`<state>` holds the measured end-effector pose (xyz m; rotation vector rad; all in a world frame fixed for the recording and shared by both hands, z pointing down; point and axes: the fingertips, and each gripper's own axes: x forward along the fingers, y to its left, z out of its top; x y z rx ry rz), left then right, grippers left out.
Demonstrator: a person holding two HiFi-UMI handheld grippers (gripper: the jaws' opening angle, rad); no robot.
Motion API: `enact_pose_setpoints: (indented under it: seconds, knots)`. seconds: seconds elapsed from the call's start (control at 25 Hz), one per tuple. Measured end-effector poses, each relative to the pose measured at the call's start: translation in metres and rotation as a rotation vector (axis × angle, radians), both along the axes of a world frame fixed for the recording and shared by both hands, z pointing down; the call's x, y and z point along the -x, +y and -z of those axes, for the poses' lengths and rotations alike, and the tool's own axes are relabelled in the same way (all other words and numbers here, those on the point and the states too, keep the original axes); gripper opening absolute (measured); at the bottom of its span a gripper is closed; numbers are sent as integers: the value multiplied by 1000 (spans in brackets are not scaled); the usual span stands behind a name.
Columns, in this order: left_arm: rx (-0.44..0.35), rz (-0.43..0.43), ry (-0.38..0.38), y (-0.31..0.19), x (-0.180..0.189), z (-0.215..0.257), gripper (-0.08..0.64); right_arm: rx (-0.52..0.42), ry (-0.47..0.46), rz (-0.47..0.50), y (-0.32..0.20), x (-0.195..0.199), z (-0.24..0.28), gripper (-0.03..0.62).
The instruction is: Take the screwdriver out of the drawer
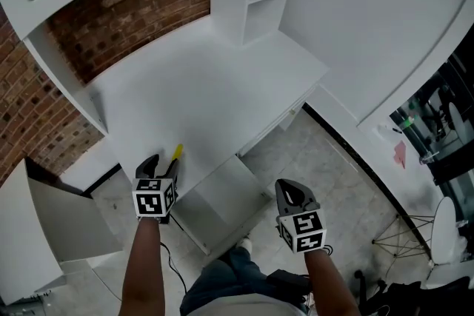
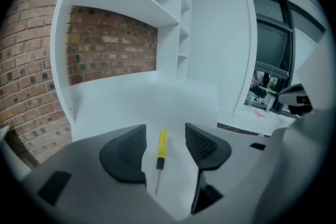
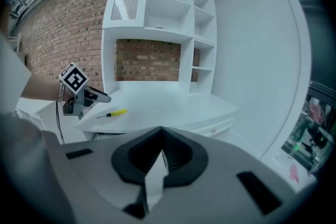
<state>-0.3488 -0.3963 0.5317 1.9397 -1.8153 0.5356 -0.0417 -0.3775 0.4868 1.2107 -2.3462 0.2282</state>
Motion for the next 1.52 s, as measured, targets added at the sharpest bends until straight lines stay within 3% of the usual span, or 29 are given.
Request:
enact_pose_setpoints:
  seconds: [0.32,0.36,0.44,0.64,0.84,1.28,1.52]
  knots:
    - [-252,8,-6,39,-4,99,226,-156,-64,22,-1,11,77,9]
    - [-282,7,-24,46,-4,110,179,-179,-79,17,2,13,87,11]
    - [-352,5,-64,59,-4,130,14,-221,-114,4,10,17,107,9]
    - [-493,-70,-93,81,-11,163,14,-316,-131,-25,30,25,143,9]
    - [-533,-114,-63,91,-18,174,14,-363,-128,-54,50,23,161,9]
    - [-620,-119,-47,126,-31,207,14,-463,-148,-57,87,24,196,9]
    - [-652,-113,-52,151,-42,221,14,-471,-147,-47,116,17,205,9]
